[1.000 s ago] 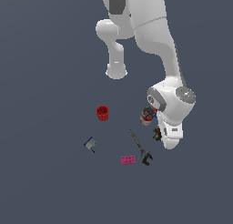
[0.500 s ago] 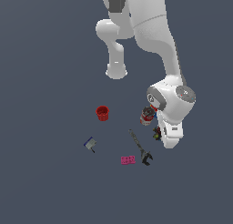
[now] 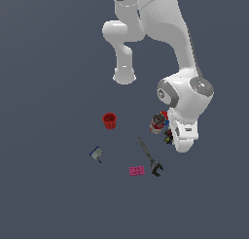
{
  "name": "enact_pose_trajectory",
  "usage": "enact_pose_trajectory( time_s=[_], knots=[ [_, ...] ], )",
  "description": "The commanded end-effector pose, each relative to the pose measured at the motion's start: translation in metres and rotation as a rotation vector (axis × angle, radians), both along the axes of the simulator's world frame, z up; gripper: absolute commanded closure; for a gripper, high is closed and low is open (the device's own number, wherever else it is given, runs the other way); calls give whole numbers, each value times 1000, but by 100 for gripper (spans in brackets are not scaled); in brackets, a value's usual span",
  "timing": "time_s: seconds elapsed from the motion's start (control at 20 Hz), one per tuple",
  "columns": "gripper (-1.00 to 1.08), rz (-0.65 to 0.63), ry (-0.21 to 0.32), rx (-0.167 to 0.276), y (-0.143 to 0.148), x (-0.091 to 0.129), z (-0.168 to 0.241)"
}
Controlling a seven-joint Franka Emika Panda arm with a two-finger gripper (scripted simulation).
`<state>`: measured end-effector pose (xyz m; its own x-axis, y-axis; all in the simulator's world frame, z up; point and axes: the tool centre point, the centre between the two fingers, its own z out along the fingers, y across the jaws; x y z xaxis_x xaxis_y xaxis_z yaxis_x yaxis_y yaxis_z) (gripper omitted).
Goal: Pick up a designated object from a clutter of objects.
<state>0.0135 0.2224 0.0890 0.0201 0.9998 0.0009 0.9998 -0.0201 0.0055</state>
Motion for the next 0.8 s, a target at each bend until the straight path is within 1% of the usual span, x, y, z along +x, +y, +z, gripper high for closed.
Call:
enact_pose_trajectory(
  time_s=[0.0,0.75],
  knots=[
    [108,0,-2,0,-5,-2,22],
    [108,1,4,2,-41,-17,186]
  ],
)
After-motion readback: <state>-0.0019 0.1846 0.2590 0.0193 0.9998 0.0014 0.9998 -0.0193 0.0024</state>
